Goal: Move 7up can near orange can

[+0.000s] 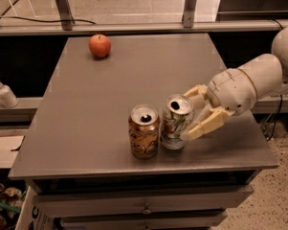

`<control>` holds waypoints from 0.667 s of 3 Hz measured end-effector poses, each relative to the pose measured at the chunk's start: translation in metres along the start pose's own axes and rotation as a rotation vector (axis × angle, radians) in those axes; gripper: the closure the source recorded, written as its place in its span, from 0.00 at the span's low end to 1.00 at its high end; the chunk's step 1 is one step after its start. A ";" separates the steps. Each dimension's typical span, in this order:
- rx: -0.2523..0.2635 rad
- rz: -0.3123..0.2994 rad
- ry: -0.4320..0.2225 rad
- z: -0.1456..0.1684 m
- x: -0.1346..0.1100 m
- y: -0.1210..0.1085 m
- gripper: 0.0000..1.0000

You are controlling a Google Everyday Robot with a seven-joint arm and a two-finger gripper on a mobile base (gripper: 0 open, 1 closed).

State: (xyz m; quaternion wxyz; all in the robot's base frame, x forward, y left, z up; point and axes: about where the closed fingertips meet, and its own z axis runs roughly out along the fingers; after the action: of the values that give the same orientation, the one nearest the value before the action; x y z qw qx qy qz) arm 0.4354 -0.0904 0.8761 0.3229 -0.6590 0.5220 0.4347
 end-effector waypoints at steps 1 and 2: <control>-0.022 -0.012 -0.005 -0.006 0.001 -0.001 0.00; -0.039 -0.019 -0.011 -0.007 0.003 -0.005 0.00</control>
Offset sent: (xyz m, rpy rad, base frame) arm 0.0041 -0.0132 -0.0022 0.0157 0.0186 0.0896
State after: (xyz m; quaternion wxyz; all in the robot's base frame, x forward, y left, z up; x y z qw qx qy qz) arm 0.4423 -0.0963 0.8761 0.3170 -0.6676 0.5053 0.4455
